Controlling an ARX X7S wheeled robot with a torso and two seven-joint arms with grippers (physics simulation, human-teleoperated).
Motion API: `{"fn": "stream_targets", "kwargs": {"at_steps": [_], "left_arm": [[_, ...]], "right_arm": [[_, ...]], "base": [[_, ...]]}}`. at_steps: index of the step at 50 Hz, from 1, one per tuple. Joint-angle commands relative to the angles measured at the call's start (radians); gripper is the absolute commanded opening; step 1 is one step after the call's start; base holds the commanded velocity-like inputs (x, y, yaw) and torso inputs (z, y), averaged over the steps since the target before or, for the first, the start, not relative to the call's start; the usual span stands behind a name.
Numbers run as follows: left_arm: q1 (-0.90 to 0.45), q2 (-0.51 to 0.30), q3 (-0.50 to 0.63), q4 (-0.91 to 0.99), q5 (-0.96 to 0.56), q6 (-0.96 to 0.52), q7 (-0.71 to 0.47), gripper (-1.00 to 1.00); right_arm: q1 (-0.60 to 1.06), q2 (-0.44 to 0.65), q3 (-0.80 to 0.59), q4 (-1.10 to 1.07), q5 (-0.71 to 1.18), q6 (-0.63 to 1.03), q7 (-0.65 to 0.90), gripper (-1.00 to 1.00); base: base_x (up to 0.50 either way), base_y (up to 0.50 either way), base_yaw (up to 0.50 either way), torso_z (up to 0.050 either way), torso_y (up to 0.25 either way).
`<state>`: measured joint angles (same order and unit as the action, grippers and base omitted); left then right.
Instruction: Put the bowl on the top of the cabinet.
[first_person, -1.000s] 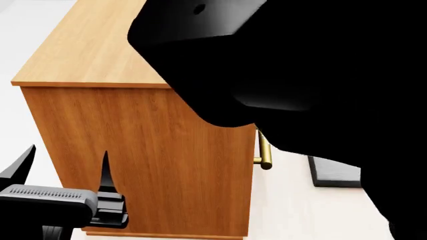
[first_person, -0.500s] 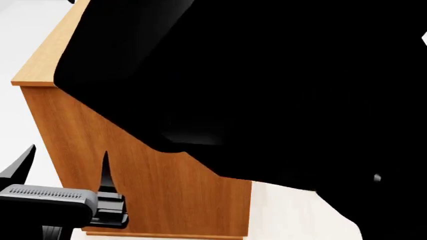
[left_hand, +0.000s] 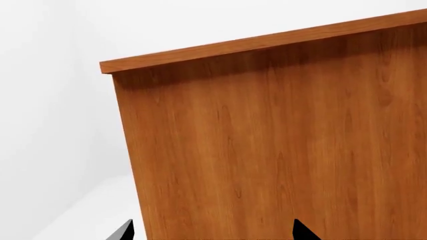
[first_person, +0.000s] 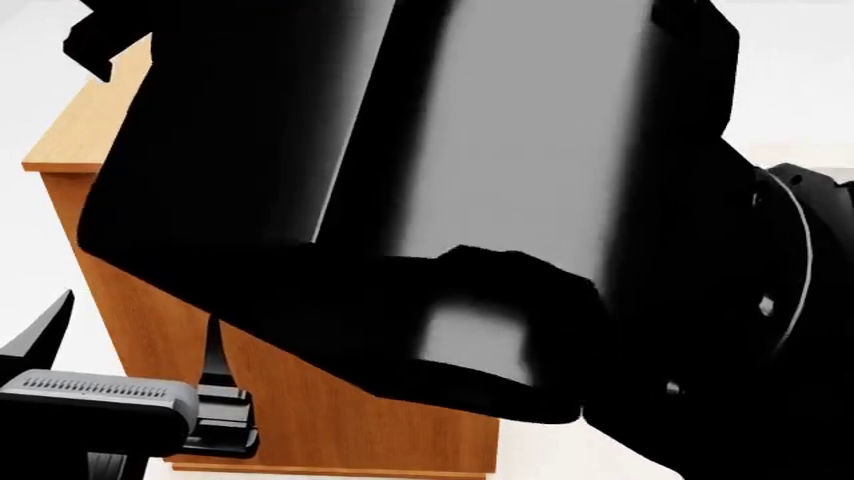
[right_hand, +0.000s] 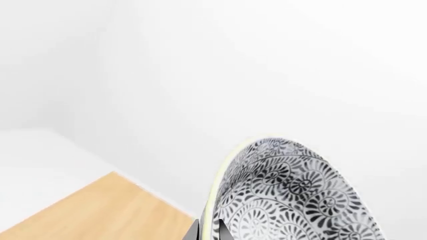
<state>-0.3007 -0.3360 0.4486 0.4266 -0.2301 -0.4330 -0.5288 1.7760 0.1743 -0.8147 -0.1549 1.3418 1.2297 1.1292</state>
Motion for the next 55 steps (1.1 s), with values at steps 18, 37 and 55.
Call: {"fn": "stream_targets", "kwargs": {"at_steps": [18, 37, 55], "left_arm": [[0.001, -0.004, 0.001, -0.011, -0.007, 0.009, -0.004, 1.0], [-0.001, -0.004, 0.007, -0.029, -0.006, 0.023, -0.005, 1.0], [0.001, -0.008, 0.007, -0.026, -0.011, 0.024, -0.009, 1.0]], "right_arm": [[-0.103, 0.006, -0.111, 0.039, -0.146, -0.109, -0.112, -1.0], [-0.137, -0.001, -0.166, 0.045, -0.171, -0.131, -0.144, -1.0], [-0.15, -0.038, -0.129, 0.117, -0.07, -0.064, -0.048, -1.0]], "base": [[0.0, 0.0, 0.0, 0.001, 0.001], [0.0, 0.0, 0.0, 0.0, 0.001], [0.0, 0.0, 0.0, 0.0, 0.001]]}}
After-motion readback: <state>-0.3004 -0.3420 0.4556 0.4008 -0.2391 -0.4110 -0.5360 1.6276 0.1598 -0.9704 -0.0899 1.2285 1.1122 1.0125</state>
